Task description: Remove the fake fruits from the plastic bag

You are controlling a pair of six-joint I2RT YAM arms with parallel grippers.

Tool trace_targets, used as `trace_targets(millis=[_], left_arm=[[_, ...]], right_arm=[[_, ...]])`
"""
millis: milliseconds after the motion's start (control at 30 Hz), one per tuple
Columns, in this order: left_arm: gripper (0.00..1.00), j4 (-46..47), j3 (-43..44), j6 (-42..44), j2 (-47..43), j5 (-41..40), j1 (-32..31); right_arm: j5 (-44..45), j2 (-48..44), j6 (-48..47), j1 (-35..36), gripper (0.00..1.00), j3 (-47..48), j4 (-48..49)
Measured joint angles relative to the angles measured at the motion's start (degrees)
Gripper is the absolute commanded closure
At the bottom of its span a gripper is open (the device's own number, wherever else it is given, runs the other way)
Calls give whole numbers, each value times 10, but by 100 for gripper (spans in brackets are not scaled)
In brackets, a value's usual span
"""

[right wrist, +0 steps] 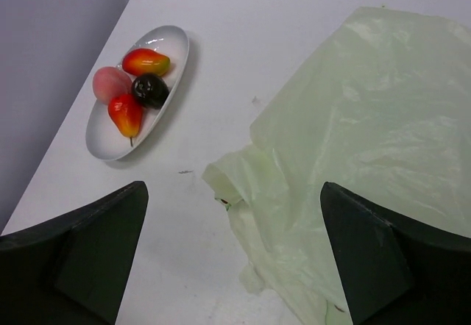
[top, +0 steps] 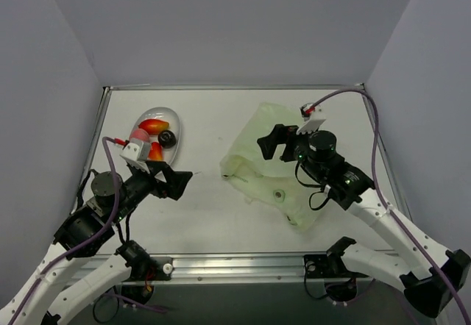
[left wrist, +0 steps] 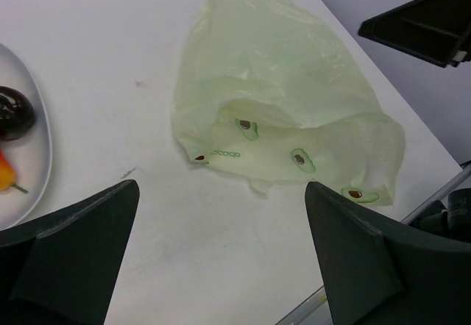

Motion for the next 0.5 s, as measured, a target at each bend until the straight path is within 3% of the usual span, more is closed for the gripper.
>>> trace_targets(millis=[367,500], left_arm=[[6,-69,36,37,-53,-76,0],[6,-73,60,44,-71,-93,0]], right_arm=[[126,-294,-19,9,0,4,-112],[171,-357,-23,9,0,4,-124]])
